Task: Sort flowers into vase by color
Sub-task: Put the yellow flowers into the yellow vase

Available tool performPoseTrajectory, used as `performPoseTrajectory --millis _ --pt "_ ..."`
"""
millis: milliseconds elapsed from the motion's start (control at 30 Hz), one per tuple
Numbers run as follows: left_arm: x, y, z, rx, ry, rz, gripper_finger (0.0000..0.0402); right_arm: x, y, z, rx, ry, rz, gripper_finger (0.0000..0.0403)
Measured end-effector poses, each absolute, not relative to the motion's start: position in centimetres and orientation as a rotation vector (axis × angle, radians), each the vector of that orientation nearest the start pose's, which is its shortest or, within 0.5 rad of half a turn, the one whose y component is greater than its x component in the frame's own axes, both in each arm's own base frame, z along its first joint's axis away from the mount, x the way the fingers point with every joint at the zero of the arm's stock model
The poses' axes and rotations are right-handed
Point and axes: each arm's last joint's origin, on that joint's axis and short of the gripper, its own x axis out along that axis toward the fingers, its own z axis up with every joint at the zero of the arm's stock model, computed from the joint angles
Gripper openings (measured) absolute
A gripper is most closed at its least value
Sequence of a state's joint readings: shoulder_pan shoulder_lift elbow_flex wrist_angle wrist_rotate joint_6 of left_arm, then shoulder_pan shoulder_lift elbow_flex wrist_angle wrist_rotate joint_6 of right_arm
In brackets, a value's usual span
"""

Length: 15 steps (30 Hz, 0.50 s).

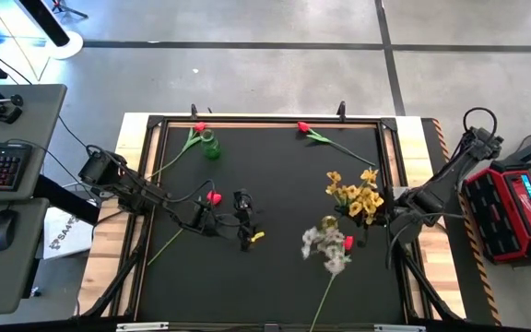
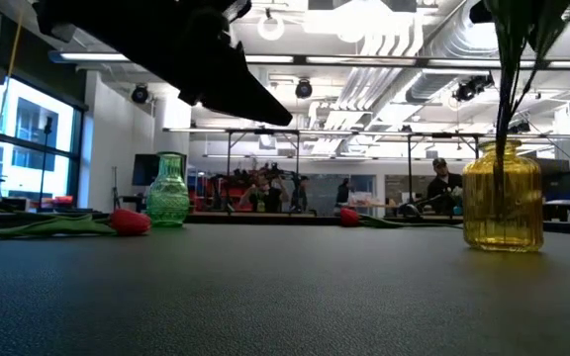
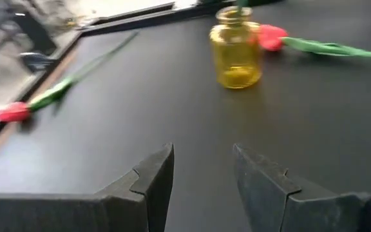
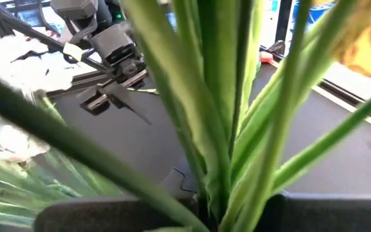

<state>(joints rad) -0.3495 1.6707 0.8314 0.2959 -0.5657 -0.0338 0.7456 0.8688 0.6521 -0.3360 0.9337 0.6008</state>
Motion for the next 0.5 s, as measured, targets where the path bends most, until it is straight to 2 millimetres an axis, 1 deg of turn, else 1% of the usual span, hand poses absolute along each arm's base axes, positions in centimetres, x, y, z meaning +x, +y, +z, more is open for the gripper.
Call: performPoseTrajectory --millis 300,500 --pt "31.92 -9.9 17.63 0.193 0.485 0.206 0.0147 14.42 10.18 26.56 0.184 0.304 -0.274 0.0" --pt "31.97 -9.84 17.67 0.19 0.48 0.206 0.0147 15.01 10.11 25.76 0.158 0.348 -0.307 0.0"
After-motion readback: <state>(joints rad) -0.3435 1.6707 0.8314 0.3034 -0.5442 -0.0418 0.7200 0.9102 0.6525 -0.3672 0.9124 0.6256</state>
